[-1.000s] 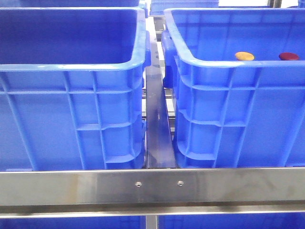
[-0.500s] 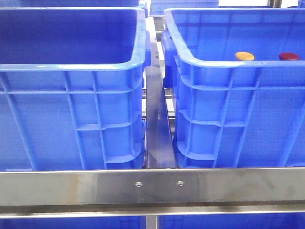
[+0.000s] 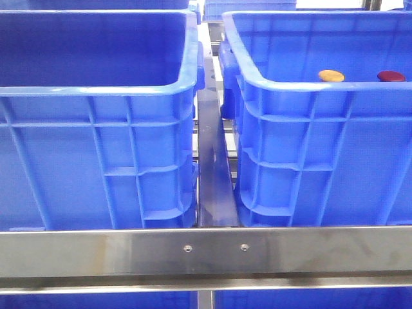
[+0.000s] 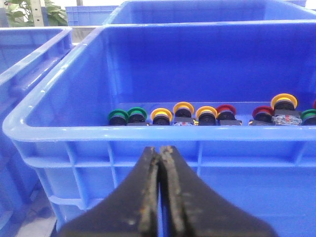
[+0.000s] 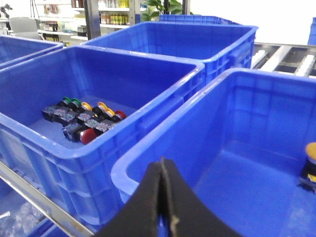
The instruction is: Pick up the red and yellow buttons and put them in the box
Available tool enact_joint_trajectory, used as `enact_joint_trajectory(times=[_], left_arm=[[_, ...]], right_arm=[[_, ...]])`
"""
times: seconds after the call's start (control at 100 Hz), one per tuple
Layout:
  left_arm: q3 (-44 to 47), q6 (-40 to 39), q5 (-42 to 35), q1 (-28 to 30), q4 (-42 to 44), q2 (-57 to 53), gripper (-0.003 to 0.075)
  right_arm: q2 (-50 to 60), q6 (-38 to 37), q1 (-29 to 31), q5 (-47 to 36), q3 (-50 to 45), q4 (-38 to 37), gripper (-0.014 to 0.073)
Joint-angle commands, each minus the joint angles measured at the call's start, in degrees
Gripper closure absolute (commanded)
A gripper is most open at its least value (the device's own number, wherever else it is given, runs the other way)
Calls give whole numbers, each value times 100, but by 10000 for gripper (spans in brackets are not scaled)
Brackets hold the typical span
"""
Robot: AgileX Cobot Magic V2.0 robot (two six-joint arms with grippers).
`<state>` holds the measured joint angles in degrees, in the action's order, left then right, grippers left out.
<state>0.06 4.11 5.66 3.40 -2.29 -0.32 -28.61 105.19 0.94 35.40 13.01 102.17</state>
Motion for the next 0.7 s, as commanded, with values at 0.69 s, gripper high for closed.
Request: enact_joint_trajectory(times=[0.69], left_arm=[[303,-65,-399,15,-1,-181,740]], right_arm=[[945,-3399,-424,-2038,172,-3014,656]])
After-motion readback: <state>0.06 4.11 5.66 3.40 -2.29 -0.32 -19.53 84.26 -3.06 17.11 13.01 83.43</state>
